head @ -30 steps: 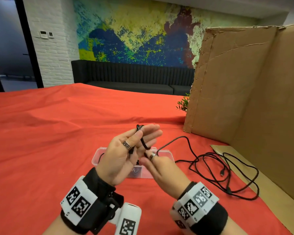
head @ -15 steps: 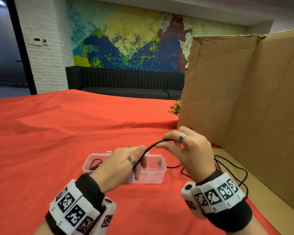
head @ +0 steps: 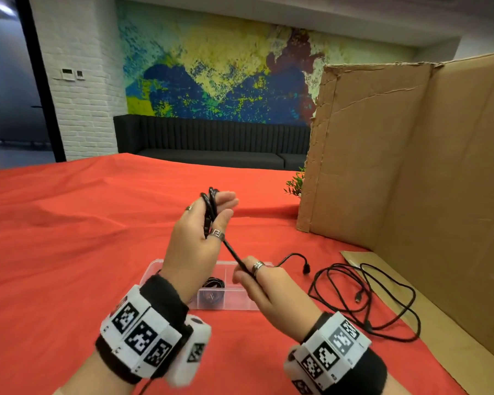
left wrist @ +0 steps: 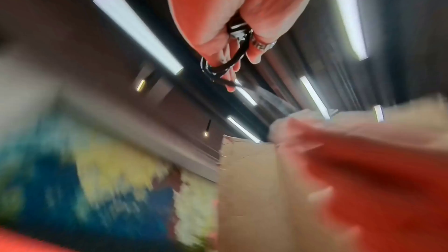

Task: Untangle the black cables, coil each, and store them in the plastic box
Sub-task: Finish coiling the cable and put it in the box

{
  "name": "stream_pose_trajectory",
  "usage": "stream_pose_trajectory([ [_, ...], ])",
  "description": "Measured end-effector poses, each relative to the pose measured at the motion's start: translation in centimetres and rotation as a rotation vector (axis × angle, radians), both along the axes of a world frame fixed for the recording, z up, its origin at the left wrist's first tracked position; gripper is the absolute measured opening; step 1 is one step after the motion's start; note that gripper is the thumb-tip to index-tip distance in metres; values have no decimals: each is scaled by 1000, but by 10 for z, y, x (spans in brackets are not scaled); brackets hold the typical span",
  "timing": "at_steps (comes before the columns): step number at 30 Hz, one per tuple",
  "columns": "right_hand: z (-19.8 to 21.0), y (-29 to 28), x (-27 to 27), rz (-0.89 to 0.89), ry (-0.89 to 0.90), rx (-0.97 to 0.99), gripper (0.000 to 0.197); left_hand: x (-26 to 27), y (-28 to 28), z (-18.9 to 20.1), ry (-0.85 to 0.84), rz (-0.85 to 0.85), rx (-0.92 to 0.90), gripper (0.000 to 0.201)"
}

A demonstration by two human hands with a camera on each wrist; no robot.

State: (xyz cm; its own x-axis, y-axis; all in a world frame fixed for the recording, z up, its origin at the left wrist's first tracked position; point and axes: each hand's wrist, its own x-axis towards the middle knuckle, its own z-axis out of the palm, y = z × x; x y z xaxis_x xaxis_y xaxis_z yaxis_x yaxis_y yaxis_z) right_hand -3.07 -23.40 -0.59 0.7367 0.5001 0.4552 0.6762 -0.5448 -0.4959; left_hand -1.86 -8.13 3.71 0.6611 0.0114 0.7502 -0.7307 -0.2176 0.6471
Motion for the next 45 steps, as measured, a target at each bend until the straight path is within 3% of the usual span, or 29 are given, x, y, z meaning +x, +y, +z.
stream_pose_trajectory([
  [3, 0, -6, -10, -39, -94, -90, 42, 12, 12, -5, -187, 251, 402, 40],
  [5, 7, -10, -13, -119, -298, -120, 37, 12, 15, -9, -92, 269, 610, 59],
  [7, 21, -16, -10, -214, -497, -50, 29, 7, 16, -14, 105, 127, 727, 79],
  [9, 34, -23, -3, -268, -499, 71, 30, -3, 14, -17, 338, -117, 665, 79],
  [11, 41, -28, 6, -245, -384, 189, 31, -10, 10, -18, 488, -337, 530, 54],
  [13, 41, -26, 11, -152, -275, 269, 23, -18, 7, -15, 554, -537, 426, 34],
  [15, 33, -21, 17, -23, -89, 348, 14, -23, 4, -12, 588, -743, 261, 30],
  [17, 22, -16, 22, 15, 80, 364, 18, -26, 0, -11, 581, -851, 14, 26],
  [19, 8, -13, 24, -67, 120, 266, 22, -24, -3, -10, 544, -830, -233, 20],
  [21, -3, -10, 20, -183, 112, -14, 25, -17, 0, -9, 450, -697, -348, 23],
  [23, -11, -7, 9, -259, 77, -258, 31, -6, 7, -6, 347, -539, -339, 27],
  [26, -12, -3, -8, -243, -38, -368, 44, 1, 9, -11, 293, -416, -252, 24],
  [28, -13, 1, -14, -199, -97, -426, 58, 2, 1, -18, 303, -411, -294, 23],
  [32, -12, 12, -28, -45, -78, -348, 40, 1, -9, -19, 362, -401, -335, 25],
  [34, -7, 10, -30, -34, -158, -282, 40, 3, -3, -22, 341, -266, -119, 34],
  [37, 10, 0, -26, -110, -315, -68, 32, 0, 9, -28, 159, -18, 376, 60],
  [39, 22, -8, -18, -184, -353, 63, 26, -5, 12, -30, 183, -78, 486, 76],
  [41, 31, -15, -8, -222, -318, 163, 25, -11, 13, -30, 341, -282, 436, 66],
  [45, 34, -23, 7, -115, -85, 179, 16, -18, 13, -23, 498, -524, 354, 20],
])
